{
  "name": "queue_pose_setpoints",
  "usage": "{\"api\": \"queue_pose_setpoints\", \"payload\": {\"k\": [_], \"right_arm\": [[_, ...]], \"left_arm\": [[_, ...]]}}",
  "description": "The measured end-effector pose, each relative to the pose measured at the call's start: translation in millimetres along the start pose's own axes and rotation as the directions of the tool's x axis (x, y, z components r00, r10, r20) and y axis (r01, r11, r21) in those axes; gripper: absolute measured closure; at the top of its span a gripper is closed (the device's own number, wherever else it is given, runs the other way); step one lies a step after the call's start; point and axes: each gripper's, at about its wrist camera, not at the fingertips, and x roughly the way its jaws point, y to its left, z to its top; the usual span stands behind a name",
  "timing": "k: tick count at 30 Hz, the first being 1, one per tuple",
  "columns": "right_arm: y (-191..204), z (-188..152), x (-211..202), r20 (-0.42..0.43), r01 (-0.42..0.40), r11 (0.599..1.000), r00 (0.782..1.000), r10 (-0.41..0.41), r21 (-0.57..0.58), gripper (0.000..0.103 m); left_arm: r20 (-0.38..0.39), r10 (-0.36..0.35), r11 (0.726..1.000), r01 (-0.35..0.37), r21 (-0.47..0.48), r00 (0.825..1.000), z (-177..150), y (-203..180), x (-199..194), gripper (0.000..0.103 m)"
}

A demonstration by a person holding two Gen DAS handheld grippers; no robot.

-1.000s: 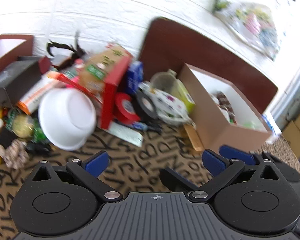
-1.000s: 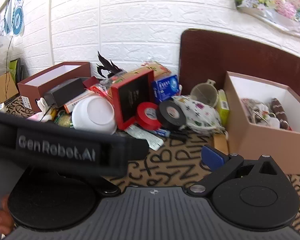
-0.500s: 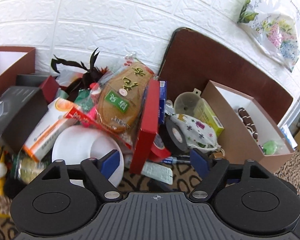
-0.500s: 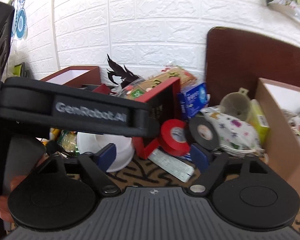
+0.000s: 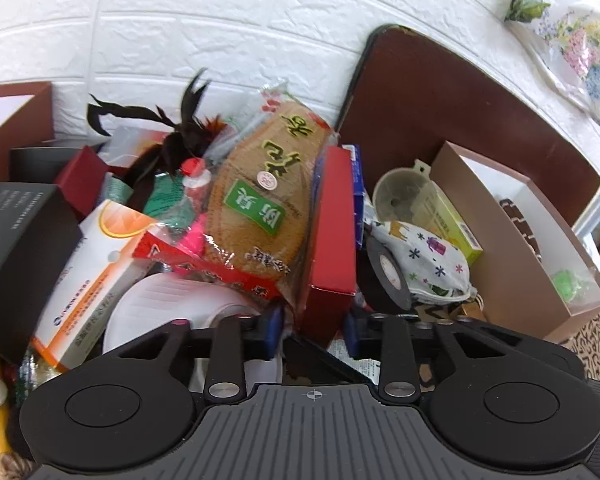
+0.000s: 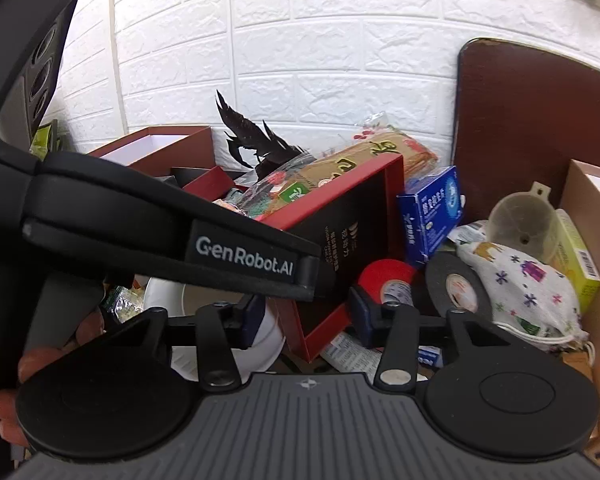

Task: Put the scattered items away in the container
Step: 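Reach into the pile and grasp the red-and-white gift box with left tool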

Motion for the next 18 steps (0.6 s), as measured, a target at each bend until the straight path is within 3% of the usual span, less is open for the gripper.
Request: {"api": "queue_pose_setpoints", "payload": {"k": [4,7,9,15,18], "right_arm": [[-4,-2,4,-0.006,-0.028,0.999,1.000,0.028,0.020,0.067],[-10,-4,-3,-0.008,-0.047,0.998,0.999,0.047,0.032,0.083],[-12,-5,-11,-0.008,-0.047,0.998,0.999,0.048,0.033,0.088],[-6,-17,-48,-0.013,-0.048,0.999,0.999,0.048,0.003,0.088],[2,-31,-76,-0.020,-0.058,0.998,0.998,0.058,-0.021,0.089]], "left_arm": [[-0.010,0.009,1.000,-0.009,0.000,1.000,-1,-1,-3,0.079],[-0.009,0.003,1.000,-0.003,-0.028,1.000,-5,-3,-11,0.080],[-0.015,-0.011,0.999,0.010,-0.049,1.000,-9,-6,-17,0.084],[-0.027,-0.056,0.993,0.053,-0.103,0.998,-38,-22,-45,0.087],[-0.041,-0.120,0.983,0.112,-0.148,0.992,-60,-28,-64,0.094]]}}
